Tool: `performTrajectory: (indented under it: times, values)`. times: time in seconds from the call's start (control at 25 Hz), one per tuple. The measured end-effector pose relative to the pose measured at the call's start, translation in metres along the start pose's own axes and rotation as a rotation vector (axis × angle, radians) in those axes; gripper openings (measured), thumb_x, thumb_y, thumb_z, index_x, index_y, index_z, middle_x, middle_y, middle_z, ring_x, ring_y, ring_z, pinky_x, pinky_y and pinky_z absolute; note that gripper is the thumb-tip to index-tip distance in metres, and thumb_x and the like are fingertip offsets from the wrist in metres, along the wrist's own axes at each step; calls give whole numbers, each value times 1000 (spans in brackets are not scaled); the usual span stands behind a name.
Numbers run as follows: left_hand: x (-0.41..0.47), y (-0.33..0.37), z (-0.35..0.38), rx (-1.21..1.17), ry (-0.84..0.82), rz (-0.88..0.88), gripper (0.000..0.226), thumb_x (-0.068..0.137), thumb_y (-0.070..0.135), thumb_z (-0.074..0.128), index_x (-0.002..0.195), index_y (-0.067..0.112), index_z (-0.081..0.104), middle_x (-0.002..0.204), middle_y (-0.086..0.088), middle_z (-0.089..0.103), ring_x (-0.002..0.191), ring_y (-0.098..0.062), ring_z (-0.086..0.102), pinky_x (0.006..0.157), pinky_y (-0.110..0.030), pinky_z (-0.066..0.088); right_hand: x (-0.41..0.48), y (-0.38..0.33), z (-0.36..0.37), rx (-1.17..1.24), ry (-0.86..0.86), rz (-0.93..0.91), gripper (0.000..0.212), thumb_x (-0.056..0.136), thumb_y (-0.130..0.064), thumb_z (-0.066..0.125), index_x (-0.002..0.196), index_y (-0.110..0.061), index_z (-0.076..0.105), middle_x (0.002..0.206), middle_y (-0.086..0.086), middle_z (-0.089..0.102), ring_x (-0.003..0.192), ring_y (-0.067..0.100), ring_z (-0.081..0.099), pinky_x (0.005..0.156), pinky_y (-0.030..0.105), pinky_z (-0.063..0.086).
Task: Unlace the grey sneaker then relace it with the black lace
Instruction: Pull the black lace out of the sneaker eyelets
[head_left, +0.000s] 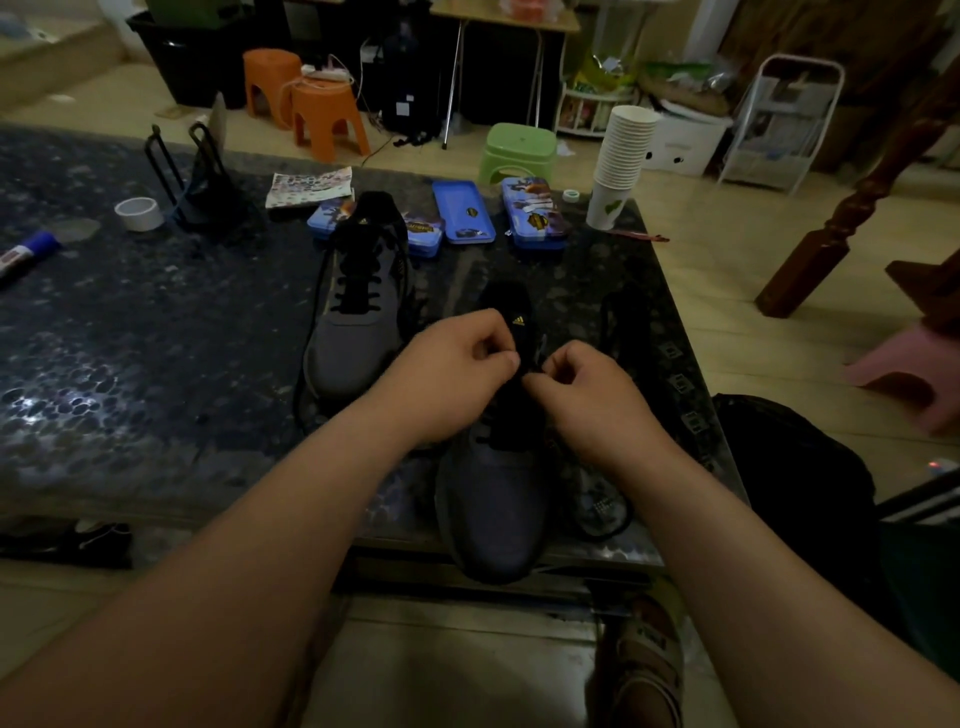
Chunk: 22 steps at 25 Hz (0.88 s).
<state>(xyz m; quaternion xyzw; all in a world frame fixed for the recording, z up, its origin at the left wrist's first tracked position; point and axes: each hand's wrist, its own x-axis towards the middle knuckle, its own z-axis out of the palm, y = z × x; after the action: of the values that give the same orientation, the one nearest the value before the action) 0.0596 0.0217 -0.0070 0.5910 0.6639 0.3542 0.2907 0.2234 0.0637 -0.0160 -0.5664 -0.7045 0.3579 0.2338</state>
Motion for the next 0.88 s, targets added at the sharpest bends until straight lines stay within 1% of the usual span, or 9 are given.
performTrajectory:
  times: [0.12, 0.24, 0.36, 0.44, 0.52, 0.64, 0.72, 0.8, 0.88]
  values:
    - [-4, -2, -13, -299, -98, -131, 24, 97, 24, 66, 74, 19, 63, 78, -4, 71, 75, -14, 59, 78, -37, 47, 0, 2, 1, -26, -9, 5, 20, 91, -32, 70, 93, -15, 61, 86, 0, 65, 78, 18, 61, 63, 33, 44]
    - [-8, -10, -12, -153, -112, -78, 30, 98, 35, 68, 76, 14, 66, 71, -6, 58, 67, -16, 49, 68, -33, 39, -3, -1, 2, -32, 50, -11, 21, 90, -34, 72, 91, -19, 58, 84, -3, 63, 76, 15, 60, 62, 31, 45]
    - [-11, -5, -10, -191, -110, -37, 21, 99, 27, 69, 80, 16, 69, 66, -4, 57, 65, -15, 49, 66, -31, 39, -9, -8, 4, -19, 178, -102, 10, 91, -31, 68, 88, -23, 63, 76, -6, 65, 69, 8, 60, 62, 29, 47]
    - [-14, -2, -15, -226, -126, -42, 19, 98, 24, 69, 80, 15, 70, 65, -6, 60, 66, -14, 52, 67, -30, 40, -11, -15, 9, 147, 94, -33, 21, 95, -29, 64, 79, -18, 71, 65, -5, 67, 57, 10, 59, 57, 28, 46]
    - [-16, -3, -21, -224, -190, -27, 17, 97, 22, 67, 83, 14, 72, 78, -16, 67, 73, -16, 56, 73, -33, 42, -12, -19, 14, 312, 18, 114, 35, 98, -34, 65, 72, -12, 73, 53, -5, 61, 46, 11, 53, 48, 25, 40]
    - [-16, -11, -18, -217, -212, -44, 18, 98, 24, 62, 84, 20, 72, 88, -18, 69, 79, -20, 56, 79, -38, 43, -13, -21, 15, 485, 1, 178, 26, 94, -24, 73, 72, -11, 71, 50, -7, 55, 45, 10, 46, 42, 20, 35]
    - [-12, -14, -14, -321, -136, -123, 23, 102, 30, 55, 88, 23, 72, 91, -4, 72, 87, -21, 65, 91, -39, 49, -20, -24, 13, 544, -22, 44, 18, 94, -18, 73, 77, -11, 71, 54, -10, 56, 50, 5, 48, 47, 18, 37]
    - [-10, -14, -12, -434, -142, -170, 31, 104, 41, 53, 92, 21, 74, 96, 2, 76, 96, -17, 71, 96, -37, 52, -33, -28, 12, 515, -156, -175, 15, 96, -14, 71, 84, -5, 71, 61, -4, 58, 57, 5, 49, 56, 19, 39]
    - [-12, -13, -14, -424, -198, -167, 31, 104, 35, 58, 88, 15, 74, 84, 3, 74, 80, -6, 67, 82, -28, 50, -45, -28, 15, 369, -304, -305, 14, 97, -17, 70, 86, -7, 72, 68, 12, 58, 64, 15, 48, 62, 28, 39]
